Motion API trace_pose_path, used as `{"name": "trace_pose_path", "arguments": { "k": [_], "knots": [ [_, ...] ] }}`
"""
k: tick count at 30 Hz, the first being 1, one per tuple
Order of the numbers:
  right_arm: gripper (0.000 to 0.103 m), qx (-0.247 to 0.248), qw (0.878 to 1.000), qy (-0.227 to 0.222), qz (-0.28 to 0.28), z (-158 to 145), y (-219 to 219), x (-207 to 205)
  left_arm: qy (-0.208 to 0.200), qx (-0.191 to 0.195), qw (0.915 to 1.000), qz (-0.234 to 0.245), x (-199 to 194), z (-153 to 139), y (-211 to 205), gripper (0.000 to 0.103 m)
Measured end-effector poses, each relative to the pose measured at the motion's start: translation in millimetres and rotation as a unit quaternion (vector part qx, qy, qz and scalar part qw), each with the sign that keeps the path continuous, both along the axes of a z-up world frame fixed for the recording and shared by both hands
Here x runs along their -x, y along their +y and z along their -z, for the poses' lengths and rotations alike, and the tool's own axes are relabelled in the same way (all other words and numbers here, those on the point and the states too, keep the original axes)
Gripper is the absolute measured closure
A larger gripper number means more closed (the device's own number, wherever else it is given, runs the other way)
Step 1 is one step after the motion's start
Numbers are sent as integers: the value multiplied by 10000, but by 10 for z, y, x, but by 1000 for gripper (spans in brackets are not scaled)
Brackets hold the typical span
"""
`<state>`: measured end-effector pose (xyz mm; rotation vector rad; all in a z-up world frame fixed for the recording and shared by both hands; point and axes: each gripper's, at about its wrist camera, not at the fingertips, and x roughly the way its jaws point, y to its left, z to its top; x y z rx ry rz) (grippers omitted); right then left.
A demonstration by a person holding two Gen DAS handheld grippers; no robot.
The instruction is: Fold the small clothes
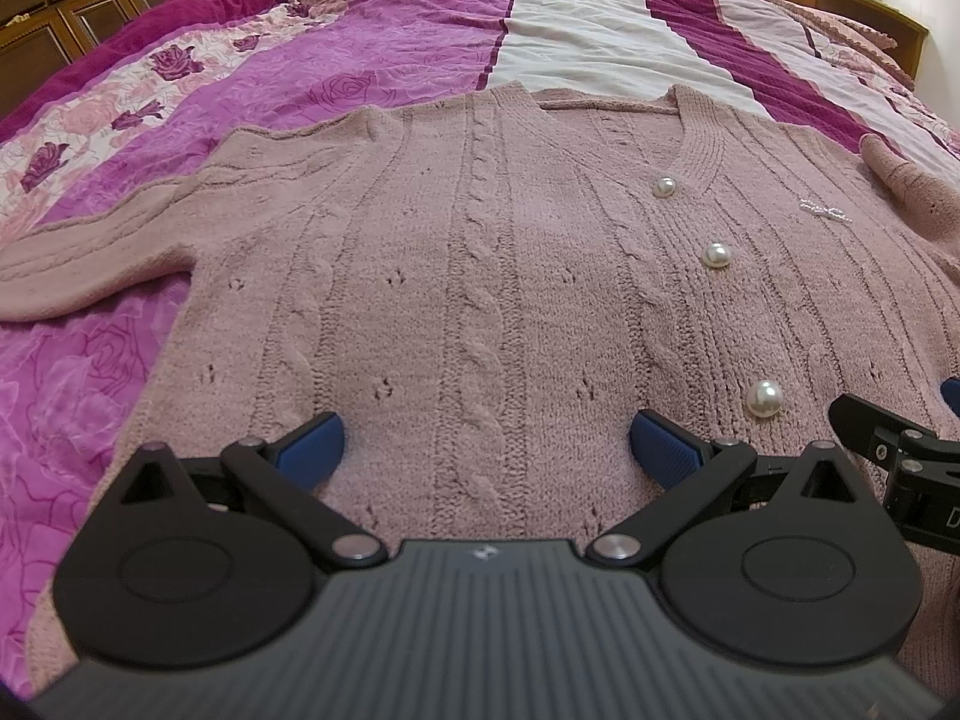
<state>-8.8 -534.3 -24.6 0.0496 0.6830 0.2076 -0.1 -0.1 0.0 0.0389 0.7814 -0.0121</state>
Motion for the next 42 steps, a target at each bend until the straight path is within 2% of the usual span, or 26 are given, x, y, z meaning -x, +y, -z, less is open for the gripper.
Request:
{"name": "trace_pose_path", "arguments": {
  "k": [16,27,35,42],
  "knots": [
    [0,82,10000,4,1,8,21,-14,4,-35,10000,8,1,9,-18,0],
    [0,-98,9999,103,-20,-19,-30,-47,214,-70,9997,16,-77,-49,-9,0],
    [0,-801,9959,428,52,-247,-373,-140,405,80,9991,-6,-101,-157,30,0],
    [0,-829,9962,132,228,-502,-824,-279,365,-6,9993,95,-96,-201,-67,0]
  ]
}}
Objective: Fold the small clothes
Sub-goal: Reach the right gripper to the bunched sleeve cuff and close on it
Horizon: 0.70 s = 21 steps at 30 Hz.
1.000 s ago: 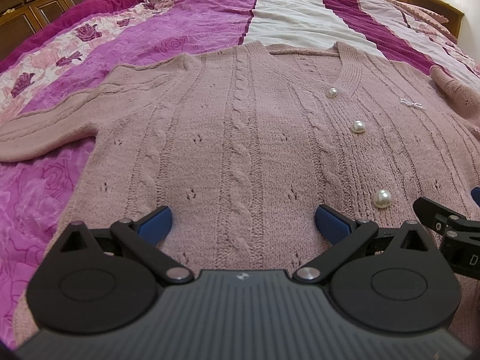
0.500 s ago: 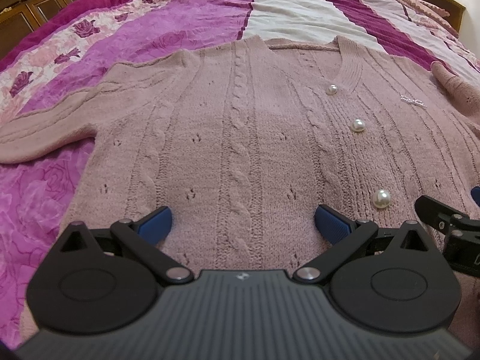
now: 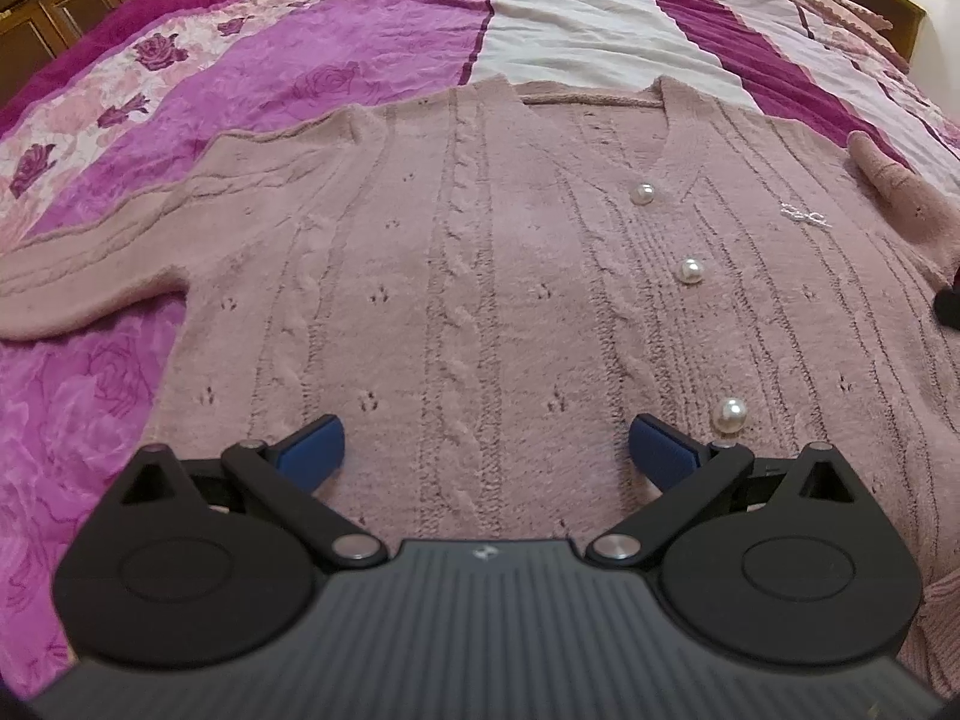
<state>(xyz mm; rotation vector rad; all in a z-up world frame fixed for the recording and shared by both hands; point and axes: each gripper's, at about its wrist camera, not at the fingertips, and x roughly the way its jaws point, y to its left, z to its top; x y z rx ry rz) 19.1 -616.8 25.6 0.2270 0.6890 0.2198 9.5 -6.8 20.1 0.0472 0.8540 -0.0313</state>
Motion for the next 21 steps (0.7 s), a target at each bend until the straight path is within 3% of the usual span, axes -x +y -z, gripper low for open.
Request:
{"name": "trace_pose_path", "arguments": {
  "k": [10,16,21],
  "knots": [
    [0,211,9975,-372,554,-191,-773,-351,113,-57,9999,-61,-31,70,-41,0],
    [15,431,9948,-265,884,-119,-1093,-626,104,-138,9998,-81,-47,100,-76,0],
    [33,536,9943,-90,920,11,-1144,-811,90,-153,9998,-69,-44,111,-78,0]
  ]
}}
